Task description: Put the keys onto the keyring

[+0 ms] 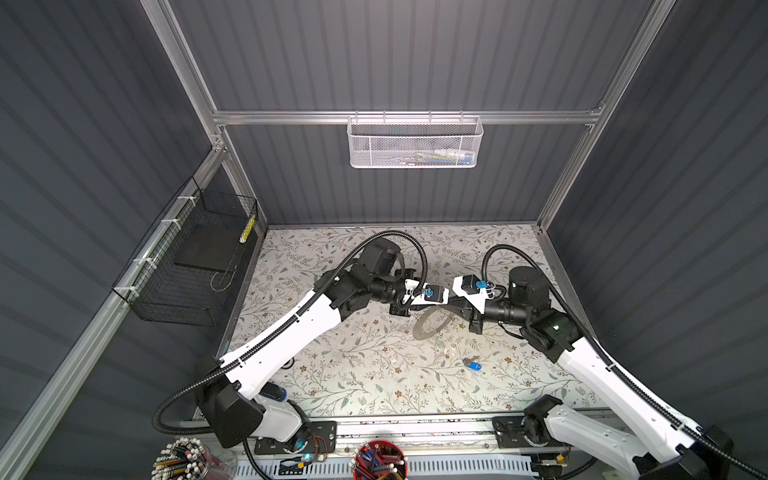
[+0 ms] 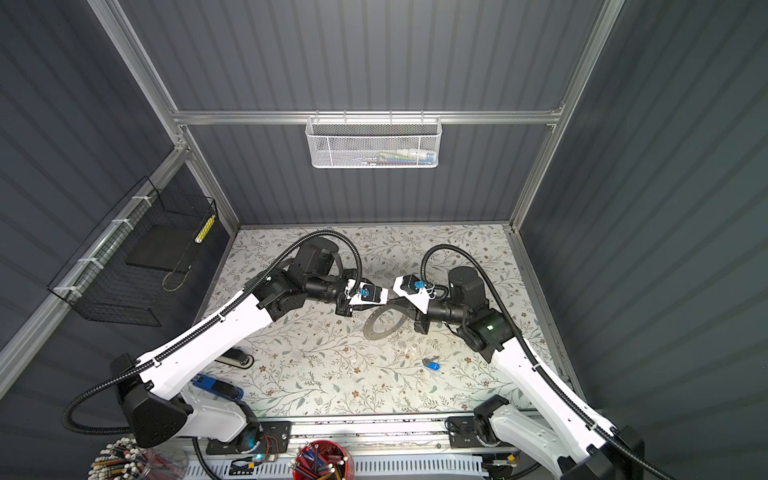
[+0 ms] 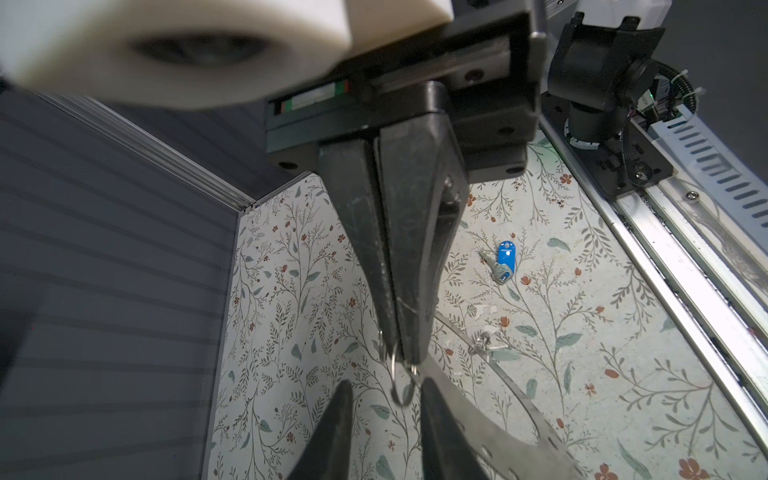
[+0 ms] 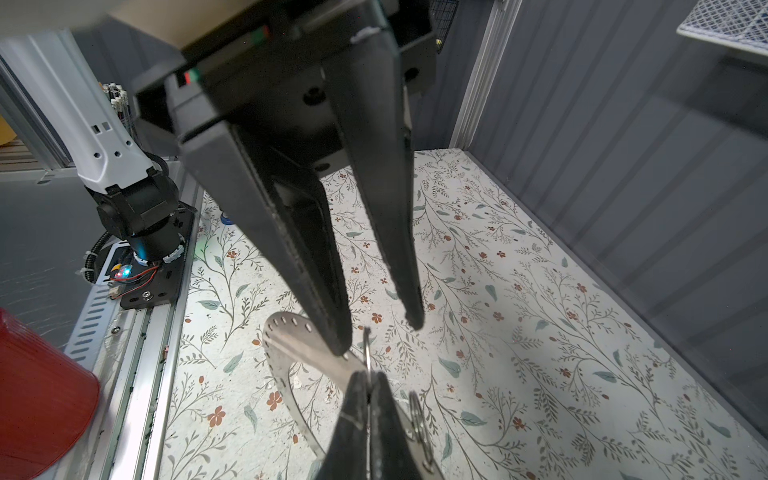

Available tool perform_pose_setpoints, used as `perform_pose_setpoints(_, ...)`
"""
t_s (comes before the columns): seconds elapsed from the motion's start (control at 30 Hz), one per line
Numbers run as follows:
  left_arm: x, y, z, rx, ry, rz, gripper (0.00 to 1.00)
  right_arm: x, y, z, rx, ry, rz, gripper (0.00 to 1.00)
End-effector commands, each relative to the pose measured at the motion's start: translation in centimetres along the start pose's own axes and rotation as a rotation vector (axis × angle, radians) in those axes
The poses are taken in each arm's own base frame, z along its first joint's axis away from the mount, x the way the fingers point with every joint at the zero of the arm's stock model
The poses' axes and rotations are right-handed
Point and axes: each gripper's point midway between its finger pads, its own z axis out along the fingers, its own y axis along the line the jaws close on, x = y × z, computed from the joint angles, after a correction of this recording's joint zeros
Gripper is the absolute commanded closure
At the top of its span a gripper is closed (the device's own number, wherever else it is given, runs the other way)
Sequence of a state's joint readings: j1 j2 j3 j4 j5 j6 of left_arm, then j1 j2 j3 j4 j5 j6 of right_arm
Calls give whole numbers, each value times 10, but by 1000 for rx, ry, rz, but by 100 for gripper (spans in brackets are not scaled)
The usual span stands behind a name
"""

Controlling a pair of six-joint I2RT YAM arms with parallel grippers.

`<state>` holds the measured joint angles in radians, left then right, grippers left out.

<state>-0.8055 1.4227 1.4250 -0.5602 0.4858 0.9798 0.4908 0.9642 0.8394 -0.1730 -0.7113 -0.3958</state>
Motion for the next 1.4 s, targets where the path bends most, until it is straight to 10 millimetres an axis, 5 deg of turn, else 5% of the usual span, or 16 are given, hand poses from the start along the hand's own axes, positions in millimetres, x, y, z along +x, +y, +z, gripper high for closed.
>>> perform_pose_setpoints(0.0, -10, 7, -5, -15, -12, 0, 73, -18, 0, -5, 2, -40, -44, 100)
perform_pose_setpoints(0.6, -3, 0, 6, 41, -7, -16, 76, -22, -2, -3, 2, -52, -59, 100)
perform_pose_setpoints(0.87, -2, -4, 8, 64, -7, -5, 100, -22, -3, -2, 8, -56, -64, 99)
perform_pose_setpoints(1.1, 2, -2, 8, 8, -34, 23, 100, -13, -22, -11, 163, -39, -43, 65)
perform_pose_setpoints(1.37, -1, -3, 3, -48, -119, 64, 100, 4, -55, -42, 479, -64, 154, 54)
